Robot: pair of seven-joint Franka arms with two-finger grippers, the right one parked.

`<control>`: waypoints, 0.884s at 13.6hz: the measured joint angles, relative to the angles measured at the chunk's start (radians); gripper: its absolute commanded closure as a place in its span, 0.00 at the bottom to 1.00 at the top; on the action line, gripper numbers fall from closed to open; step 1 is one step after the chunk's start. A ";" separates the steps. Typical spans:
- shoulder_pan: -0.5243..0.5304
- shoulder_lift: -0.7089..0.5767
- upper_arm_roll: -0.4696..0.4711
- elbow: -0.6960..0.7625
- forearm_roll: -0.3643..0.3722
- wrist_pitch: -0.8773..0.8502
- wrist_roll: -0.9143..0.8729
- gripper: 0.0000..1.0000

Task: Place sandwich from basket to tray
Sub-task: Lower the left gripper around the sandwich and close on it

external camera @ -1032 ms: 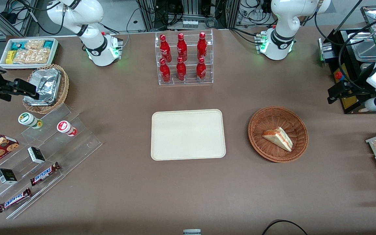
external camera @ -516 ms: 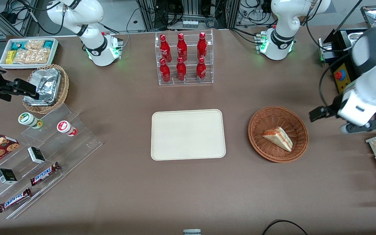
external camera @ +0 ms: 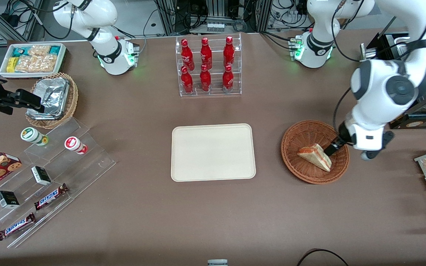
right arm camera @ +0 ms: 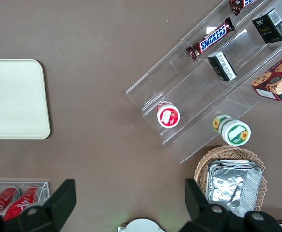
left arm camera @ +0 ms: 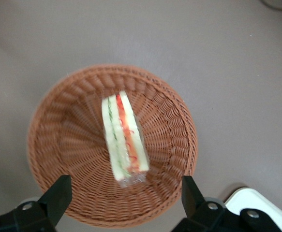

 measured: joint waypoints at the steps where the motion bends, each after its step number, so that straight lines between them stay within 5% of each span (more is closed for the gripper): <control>1: -0.009 0.009 -0.001 -0.032 0.000 0.057 -0.036 0.00; 11: -0.008 0.126 0.008 -0.151 0.000 0.280 -0.117 0.01; 12: -0.008 0.131 0.008 -0.151 0.000 0.295 -0.118 0.13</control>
